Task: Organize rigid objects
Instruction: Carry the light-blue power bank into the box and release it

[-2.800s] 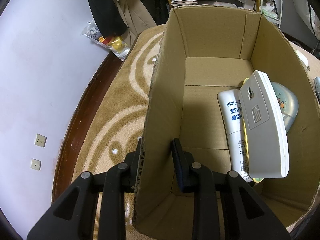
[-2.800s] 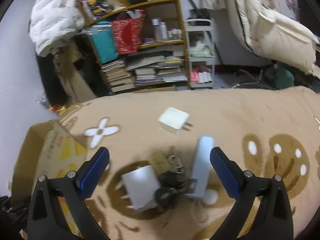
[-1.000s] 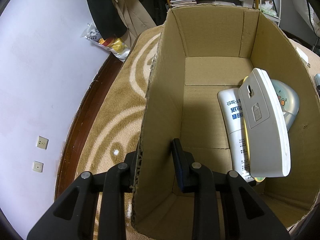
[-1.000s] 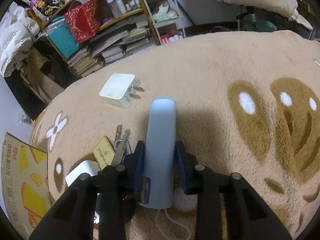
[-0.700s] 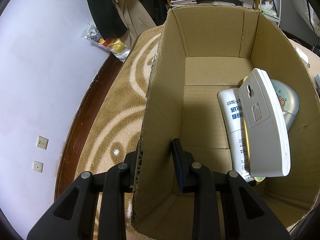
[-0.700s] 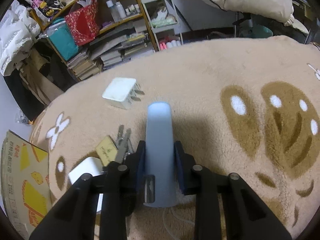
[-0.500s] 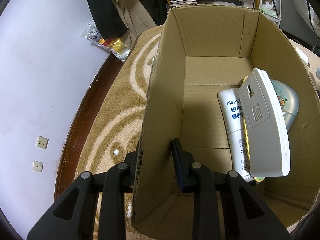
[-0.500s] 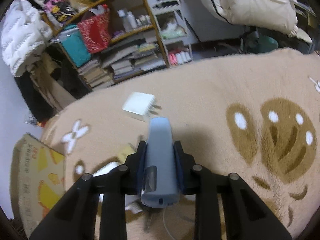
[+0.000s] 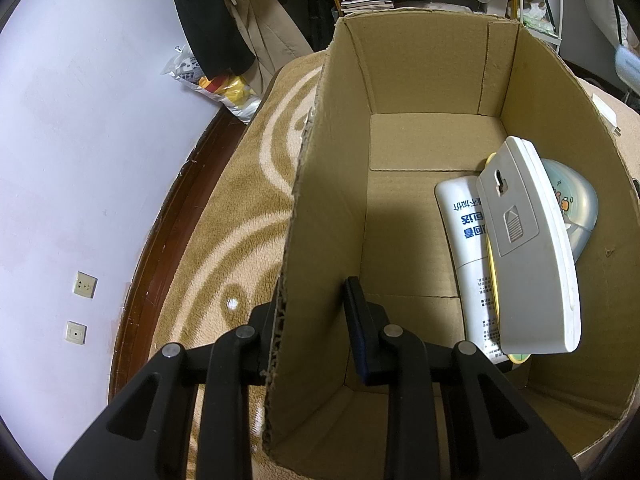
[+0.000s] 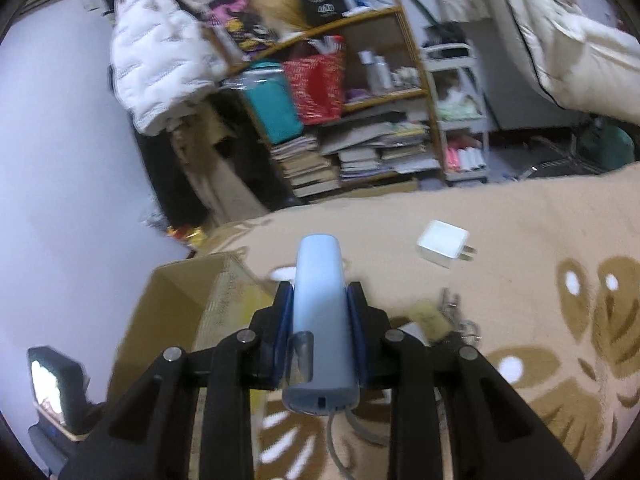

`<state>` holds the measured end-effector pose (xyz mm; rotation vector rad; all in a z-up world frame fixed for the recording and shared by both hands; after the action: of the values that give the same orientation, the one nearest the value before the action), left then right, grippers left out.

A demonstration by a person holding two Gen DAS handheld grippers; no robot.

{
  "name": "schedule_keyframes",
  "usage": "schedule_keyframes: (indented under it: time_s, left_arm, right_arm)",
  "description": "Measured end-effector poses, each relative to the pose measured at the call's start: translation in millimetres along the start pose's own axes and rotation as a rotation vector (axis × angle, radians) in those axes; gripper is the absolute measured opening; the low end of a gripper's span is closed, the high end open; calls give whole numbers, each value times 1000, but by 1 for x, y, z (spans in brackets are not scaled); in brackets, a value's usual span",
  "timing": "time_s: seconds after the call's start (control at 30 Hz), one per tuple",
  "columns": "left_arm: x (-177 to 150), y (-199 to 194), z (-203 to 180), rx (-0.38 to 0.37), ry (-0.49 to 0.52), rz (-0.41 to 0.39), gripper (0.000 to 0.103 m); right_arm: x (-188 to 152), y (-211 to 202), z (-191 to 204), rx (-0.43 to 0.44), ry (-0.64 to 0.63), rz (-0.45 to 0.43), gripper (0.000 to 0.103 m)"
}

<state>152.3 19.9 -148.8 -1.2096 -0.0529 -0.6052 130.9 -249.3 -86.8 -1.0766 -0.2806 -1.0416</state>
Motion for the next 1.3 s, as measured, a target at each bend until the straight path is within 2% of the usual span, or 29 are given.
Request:
schedule_keyframes:
  time_s: [0.33,0.6,0.93,1.3]
  left_arm:
    - [0,-1,-1,1,0,0,26]
    - [1,0,0,-1,-2,1,26]
    - [0,0,-1,0,-1,1,26]
    - [-1,2,-2,-7,-5,0,26]
  right_arm:
    - [-21,-6,49,98,-84,33,28]
    - [-43,-2,70,180,-113,83,28]
    - [-77,7,94,187,-206,137,28]
    - [-96,22,96,153,-242,170,28]
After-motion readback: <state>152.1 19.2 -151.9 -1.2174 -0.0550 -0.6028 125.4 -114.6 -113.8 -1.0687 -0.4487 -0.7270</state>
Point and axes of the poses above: each gripper's, at about its wrist camera, not at the fingertips, and y roughly the way its jaws point, z to its left, x to its top, the point moved 3 cm from there along y, roughly the way its jaws point, and after that the axes turned 10 degrees about y, right-handed, at the moved point
